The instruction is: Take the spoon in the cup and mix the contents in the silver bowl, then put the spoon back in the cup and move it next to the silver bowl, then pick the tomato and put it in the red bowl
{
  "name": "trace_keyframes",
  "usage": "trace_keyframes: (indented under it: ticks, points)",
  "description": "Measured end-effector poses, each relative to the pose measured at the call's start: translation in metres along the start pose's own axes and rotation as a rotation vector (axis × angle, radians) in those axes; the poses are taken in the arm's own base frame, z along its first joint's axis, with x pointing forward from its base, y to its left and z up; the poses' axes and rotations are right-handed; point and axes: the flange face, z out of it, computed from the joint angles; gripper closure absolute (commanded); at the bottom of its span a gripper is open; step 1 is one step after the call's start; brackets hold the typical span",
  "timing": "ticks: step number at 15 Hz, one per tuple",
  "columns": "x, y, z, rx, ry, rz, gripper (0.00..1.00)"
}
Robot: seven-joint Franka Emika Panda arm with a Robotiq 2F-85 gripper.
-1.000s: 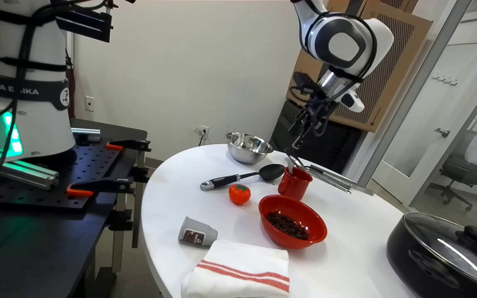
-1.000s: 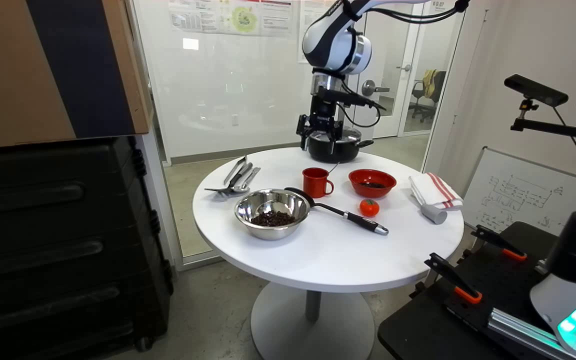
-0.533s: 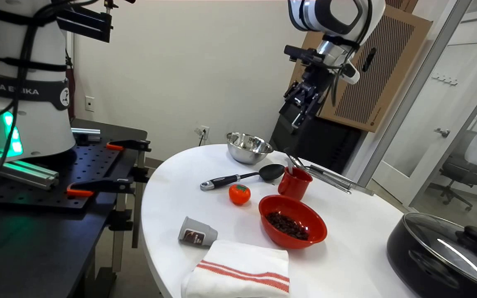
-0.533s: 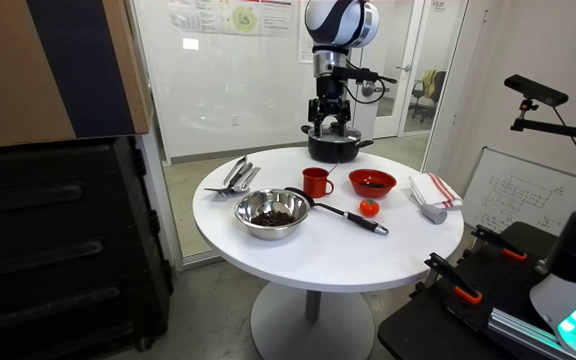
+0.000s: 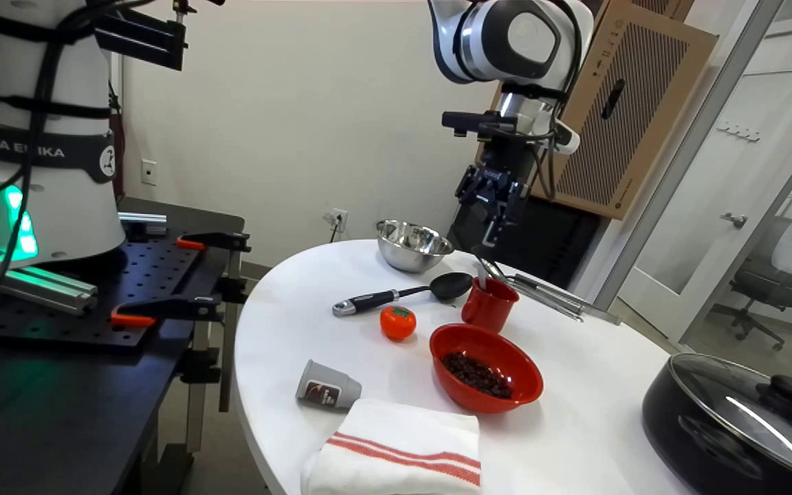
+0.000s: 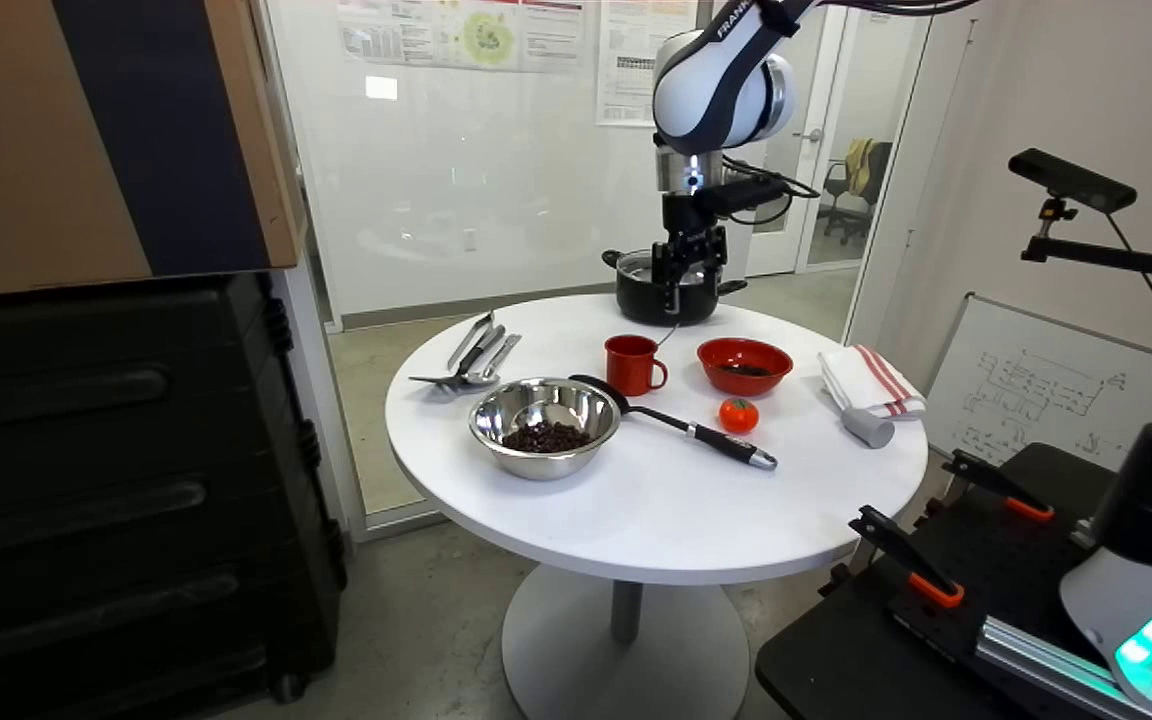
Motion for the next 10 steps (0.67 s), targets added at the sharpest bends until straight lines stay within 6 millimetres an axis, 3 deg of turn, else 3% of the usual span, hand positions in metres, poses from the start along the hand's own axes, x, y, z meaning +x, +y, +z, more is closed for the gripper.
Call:
trace_keyframes:
  ticks: [5,10]
  points:
    - [0.0,0.0,-0.005,-0.001,0.009,0.001,0.0]
    - [0.001,0.006,0.016,0.003,-0.004,0.002,0.0]
